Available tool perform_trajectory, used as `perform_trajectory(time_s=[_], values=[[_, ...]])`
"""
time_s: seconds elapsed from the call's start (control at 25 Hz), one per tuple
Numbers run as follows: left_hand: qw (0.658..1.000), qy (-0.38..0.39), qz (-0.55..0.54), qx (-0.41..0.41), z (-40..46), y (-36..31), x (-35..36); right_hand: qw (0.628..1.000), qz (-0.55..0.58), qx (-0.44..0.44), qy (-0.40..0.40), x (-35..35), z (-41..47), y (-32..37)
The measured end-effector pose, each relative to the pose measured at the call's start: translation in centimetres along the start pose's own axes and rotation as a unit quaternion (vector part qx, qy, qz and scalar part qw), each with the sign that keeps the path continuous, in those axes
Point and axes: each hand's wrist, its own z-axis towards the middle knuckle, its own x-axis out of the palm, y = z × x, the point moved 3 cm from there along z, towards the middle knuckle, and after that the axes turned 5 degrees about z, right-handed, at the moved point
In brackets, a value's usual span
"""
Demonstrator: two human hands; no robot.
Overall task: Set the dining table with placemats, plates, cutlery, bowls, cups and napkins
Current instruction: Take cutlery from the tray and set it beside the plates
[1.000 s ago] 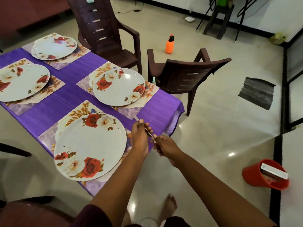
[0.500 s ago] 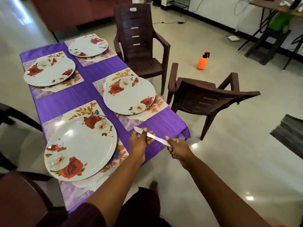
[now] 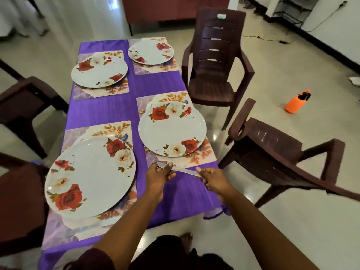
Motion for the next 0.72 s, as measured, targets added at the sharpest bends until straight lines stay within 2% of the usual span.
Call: perform_trajectory(time_s=[0.16,0.36,0.48,0.72], values=[[0.997,-0.078,-0.003,-0.001,0.0,0.1,-0.2,0.996,-0.072,0.006,0.057,-0.2,3.7,1.8],[0.992,-0.117,-0.017,-0.052,0.4,0.9,-1.0,0.984,-0.124,0.03,0.123,-1.0,7.0,1.6],[0.985,-0.162,-0.043,-0.053,0.5,1.4,-0.5,0.974,-0.147,0.052,0.166,-1.7,9.0,1.6],[0.969,-0.229,-0.086,-0.047,0.5,1.7,1.6,0.961,-0.186,0.061,0.195,-2.5,12.4,2.6]])
